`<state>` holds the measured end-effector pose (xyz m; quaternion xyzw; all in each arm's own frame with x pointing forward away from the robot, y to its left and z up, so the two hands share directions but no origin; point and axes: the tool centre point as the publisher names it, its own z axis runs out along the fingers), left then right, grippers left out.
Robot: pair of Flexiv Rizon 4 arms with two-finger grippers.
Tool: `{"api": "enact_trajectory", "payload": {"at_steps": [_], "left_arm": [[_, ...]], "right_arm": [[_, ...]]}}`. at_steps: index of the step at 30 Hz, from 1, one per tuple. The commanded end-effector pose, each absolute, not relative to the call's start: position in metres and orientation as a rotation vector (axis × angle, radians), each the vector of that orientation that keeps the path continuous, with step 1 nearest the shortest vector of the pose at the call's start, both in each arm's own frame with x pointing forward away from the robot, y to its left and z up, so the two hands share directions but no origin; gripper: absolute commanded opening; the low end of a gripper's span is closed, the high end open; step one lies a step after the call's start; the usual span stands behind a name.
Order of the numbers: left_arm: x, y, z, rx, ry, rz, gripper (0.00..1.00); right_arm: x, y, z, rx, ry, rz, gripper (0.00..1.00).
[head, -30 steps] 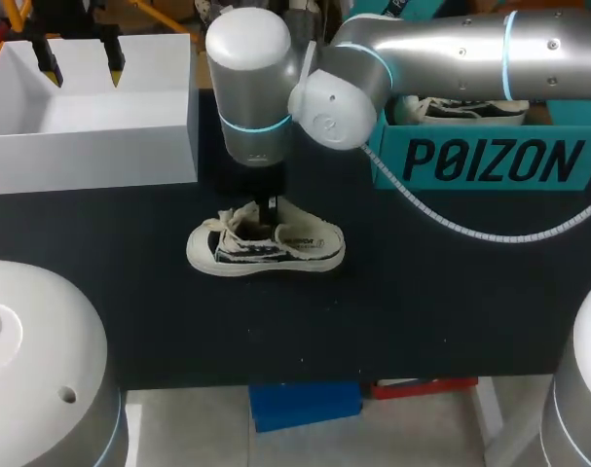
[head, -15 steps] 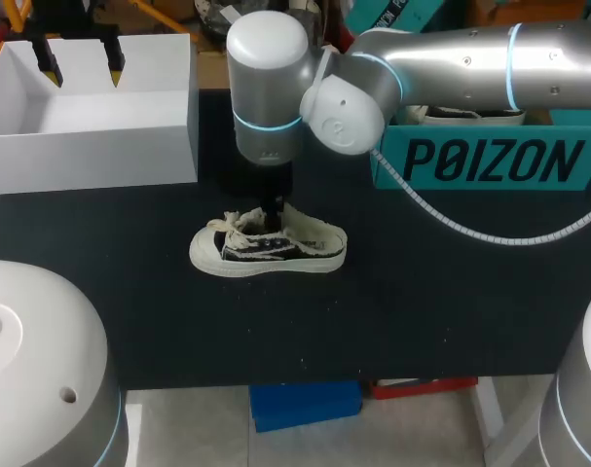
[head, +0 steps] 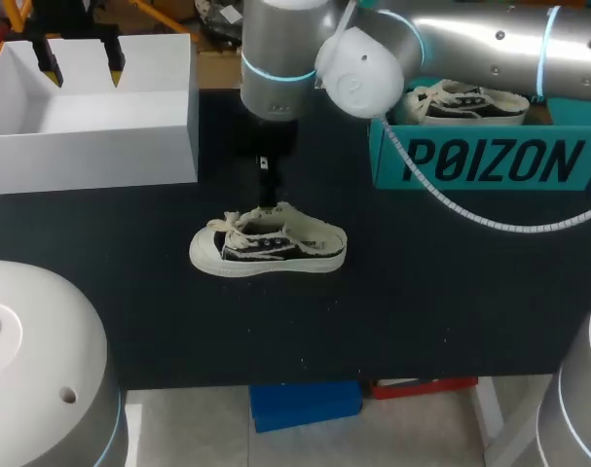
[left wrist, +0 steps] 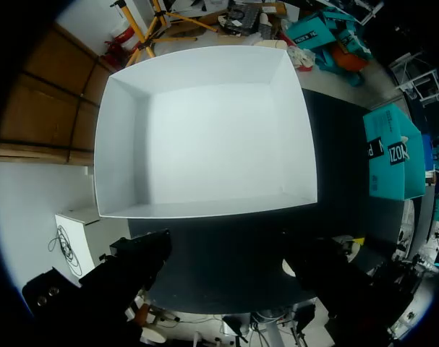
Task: Take the shoe out of the shoebox, open the shoe tongue, remove and reinsert the insole, then place the shoe into the shoebox
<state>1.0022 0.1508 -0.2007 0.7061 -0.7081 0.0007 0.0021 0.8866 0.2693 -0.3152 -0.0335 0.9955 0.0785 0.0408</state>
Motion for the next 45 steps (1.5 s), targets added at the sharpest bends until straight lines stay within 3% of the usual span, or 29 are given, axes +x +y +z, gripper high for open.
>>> {"api": "enact_trajectory", "payload": {"at_steps": [1, 10, 45], "left_arm": [[1.002, 0.15, -0.2, 2.218, -2.22, -0.001, 1.0], [1.002, 0.15, -0.2, 2.218, -2.22, -0.001, 1.0], [1.002, 0.15, -0.2, 2.218, -2.22, -0.001, 1.0]], "right_arm": [[0.872, 0.238, -0.283, -0.194, 3.011, 0.581, 1.0], [0.842, 0.183, -0.261, -0.265, 3.034, 0.853, 1.0], [0.842, 0.183, -0.261, -0.265, 3.034, 0.853, 1.0]]}}
